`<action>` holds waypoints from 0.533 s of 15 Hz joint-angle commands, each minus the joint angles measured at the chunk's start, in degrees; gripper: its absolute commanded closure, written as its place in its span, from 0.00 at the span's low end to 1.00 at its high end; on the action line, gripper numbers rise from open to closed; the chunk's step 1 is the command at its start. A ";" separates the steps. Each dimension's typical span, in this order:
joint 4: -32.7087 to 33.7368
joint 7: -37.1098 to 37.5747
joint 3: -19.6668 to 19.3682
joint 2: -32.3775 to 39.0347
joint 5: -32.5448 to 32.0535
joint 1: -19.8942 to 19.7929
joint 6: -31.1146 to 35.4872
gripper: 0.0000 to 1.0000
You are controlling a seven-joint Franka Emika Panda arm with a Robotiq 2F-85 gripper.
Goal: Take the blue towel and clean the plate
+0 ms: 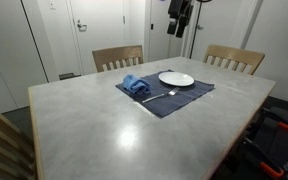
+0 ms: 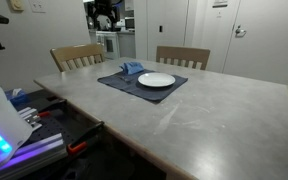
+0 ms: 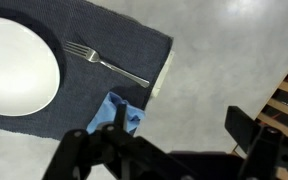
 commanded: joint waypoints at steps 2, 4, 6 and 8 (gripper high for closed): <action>4.74 -0.99 2.15 7.65 0.94 -1.51 0.27 0.00; 6.20 -0.18 2.82 9.96 0.57 -1.82 0.23 0.00; 7.82 -0.07 3.46 12.47 0.47 -2.22 0.18 0.00; 9.40 1.44 4.01 15.07 -0.93 -2.54 0.42 0.00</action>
